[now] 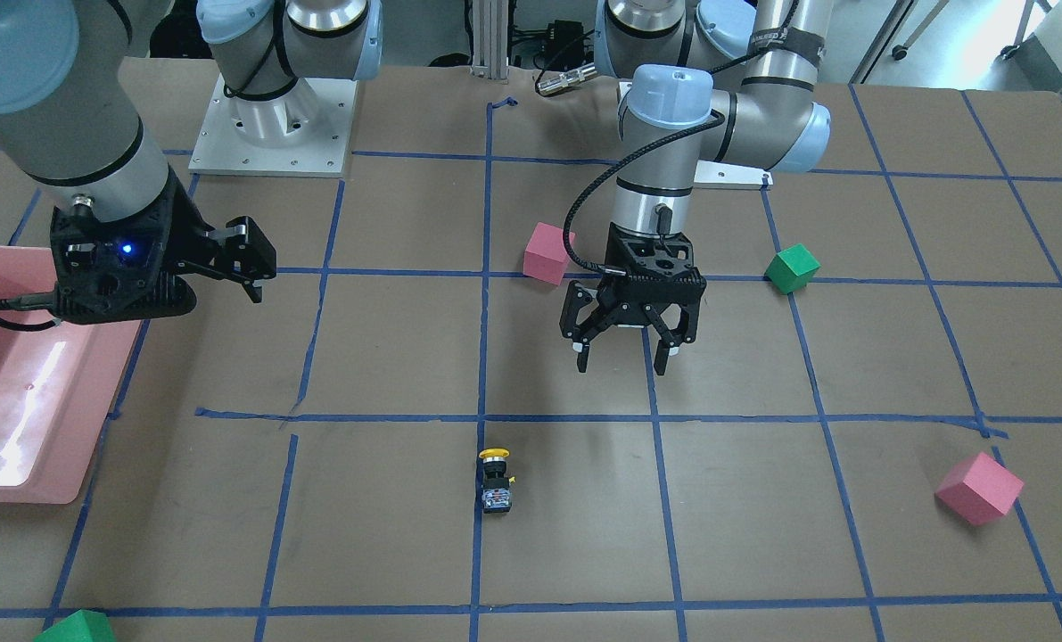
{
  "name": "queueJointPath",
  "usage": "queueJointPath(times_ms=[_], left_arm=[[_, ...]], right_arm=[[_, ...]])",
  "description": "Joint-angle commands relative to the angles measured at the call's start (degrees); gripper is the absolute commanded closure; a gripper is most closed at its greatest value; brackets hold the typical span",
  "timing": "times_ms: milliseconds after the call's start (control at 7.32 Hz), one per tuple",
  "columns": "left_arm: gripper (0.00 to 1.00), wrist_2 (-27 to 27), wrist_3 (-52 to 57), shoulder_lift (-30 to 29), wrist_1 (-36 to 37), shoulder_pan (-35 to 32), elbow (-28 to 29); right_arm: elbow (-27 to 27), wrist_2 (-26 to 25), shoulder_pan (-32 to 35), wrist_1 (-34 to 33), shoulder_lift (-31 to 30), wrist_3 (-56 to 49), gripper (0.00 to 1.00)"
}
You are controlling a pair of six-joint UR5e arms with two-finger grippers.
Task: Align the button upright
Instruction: 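Reach the left gripper toward the button lying on its side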
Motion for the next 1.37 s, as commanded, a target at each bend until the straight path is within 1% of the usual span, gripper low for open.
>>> queueJointPath(times_ms=[0,137,273,410,546,683,820,1093,1230], left_arm=[[0.00,-0.3,-1.9,-4.0,5.4,-1.0,0.2],[0.00,0.1,-2.0,-7.1,9.6,-2.4,0.4],[0.00,0.6,-2.0,-10.2,12.3,-3.2,2.0],[0.00,3.0,-2.0,-13.5,13.7,-5.2,3.7],[0.00,8.8,-3.1,-16.7,14.4,-8.8,6.2],[0.00,10.4,-6.5,-20.4,15.0,-11.5,9.1],[0.00,10.5,-7.3,-23.4,17.2,-12.1,11.2],[0.00,10.5,-9.5,-27.5,23.8,-13.1,11.7],[0.00,10.6,-9.5,-29.1,25.6,-13.7,11.9]], right_arm=[[0.1,-0.5,-0.1,-0.3,0.0,0.0,0.00],[0.1,-0.7,-0.1,-0.3,0.0,0.0,0.00],[0.1,-0.7,-0.1,-0.3,0.0,0.0,0.00],[0.1,-1.7,0.0,-0.3,0.0,0.0,0.00],[0.1,-2.4,0.0,-0.3,0.0,0.0,0.00],[0.2,-3.0,0.0,-0.2,0.0,-0.1,0.00],[0.2,-4.5,0.0,-0.2,0.0,-0.1,0.00],[0.3,-4.3,0.0,-0.3,0.0,-0.1,0.00],[0.3,-4.3,0.0,-0.3,0.0,-0.1,0.00]])
